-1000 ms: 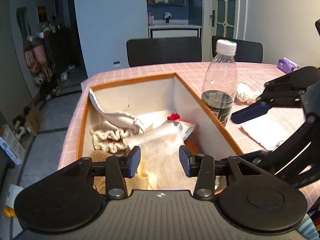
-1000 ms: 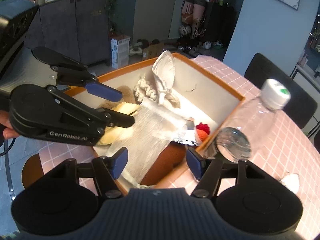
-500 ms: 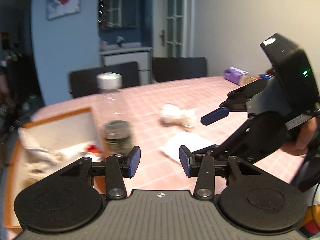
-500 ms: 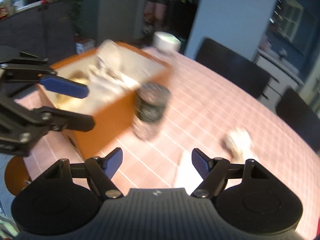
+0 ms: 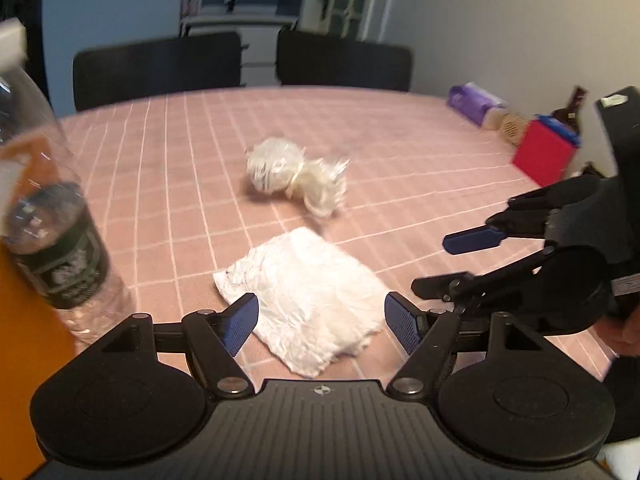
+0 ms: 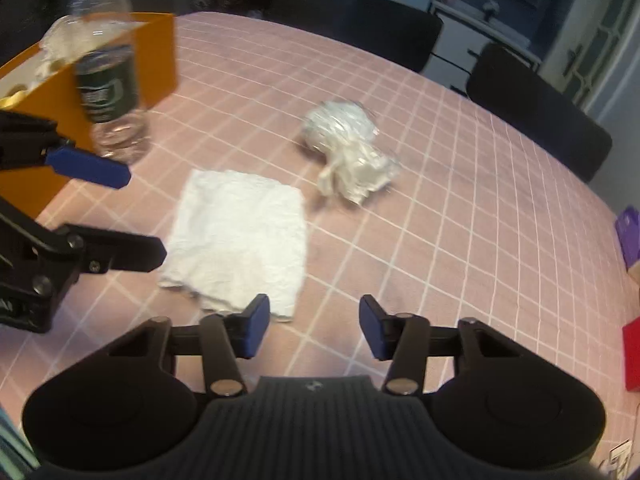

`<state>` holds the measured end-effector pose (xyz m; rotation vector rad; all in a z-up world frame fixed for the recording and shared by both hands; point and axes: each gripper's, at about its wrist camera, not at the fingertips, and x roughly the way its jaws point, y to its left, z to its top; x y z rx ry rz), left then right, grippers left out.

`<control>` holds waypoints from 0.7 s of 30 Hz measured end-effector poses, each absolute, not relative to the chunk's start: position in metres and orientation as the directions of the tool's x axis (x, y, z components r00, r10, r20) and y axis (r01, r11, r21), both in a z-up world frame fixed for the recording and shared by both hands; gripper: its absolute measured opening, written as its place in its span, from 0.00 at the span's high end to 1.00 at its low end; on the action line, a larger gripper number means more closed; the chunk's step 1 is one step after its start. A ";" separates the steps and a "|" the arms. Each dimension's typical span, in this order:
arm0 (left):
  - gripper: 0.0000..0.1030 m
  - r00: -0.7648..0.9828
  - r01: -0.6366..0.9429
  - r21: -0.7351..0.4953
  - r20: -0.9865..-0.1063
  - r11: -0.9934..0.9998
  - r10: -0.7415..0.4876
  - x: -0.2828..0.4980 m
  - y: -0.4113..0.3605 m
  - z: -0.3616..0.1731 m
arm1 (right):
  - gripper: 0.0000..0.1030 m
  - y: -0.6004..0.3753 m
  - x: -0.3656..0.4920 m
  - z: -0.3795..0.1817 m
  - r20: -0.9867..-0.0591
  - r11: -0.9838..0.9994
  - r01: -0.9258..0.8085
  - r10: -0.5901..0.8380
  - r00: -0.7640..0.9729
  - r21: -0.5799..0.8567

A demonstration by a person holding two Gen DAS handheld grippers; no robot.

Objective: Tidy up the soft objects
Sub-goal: 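Move both tools back toward the white tissue and wrapped bundle, then grasp the white tissue with the left tool while the right tool grasps the wrapped bundle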

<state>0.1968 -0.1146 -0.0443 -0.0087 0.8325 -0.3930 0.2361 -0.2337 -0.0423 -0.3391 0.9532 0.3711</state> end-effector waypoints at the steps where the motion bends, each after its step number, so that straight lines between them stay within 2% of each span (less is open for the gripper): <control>1: 0.18 0.595 0.317 -0.179 -0.728 0.931 -0.342 0.204 -0.115 -0.051 | 0.55 -0.236 0.243 -0.047 -0.837 0.888 -0.447 0.165 0.522 -0.103; 5: 0.18 0.548 0.208 -0.232 -0.777 0.950 -0.310 0.230 -0.109 -0.072 | 0.66 -0.230 0.261 -0.062 -0.837 0.878 -0.468 0.180 0.517 -0.100; 9: 0.18 0.501 0.138 -0.337 -0.787 0.931 -0.359 0.243 -0.100 -0.083 | 0.67 -0.223 0.269 -0.073 -0.843 0.864 -0.500 0.221 0.491 -0.065; 15: 0.16 0.475 0.129 -0.340 -0.803 0.932 -0.359 0.253 -0.107 -0.087 | 0.67 -0.214 0.271 -0.080 -0.847 0.842 -0.539 0.292 0.445 0.007; 17: 0.15 0.478 0.126 -0.335 -0.804 0.934 -0.353 0.256 -0.111 -0.087 | 0.75 -0.213 0.272 -0.082 -0.844 0.838 -0.545 0.315 0.433 0.033; 21: 0.13 0.469 0.128 -0.352 -0.803 0.927 -0.369 0.265 -0.116 -0.087 | 0.80 -0.213 0.274 -0.082 -0.839 0.822 -0.563 0.365 0.404 0.087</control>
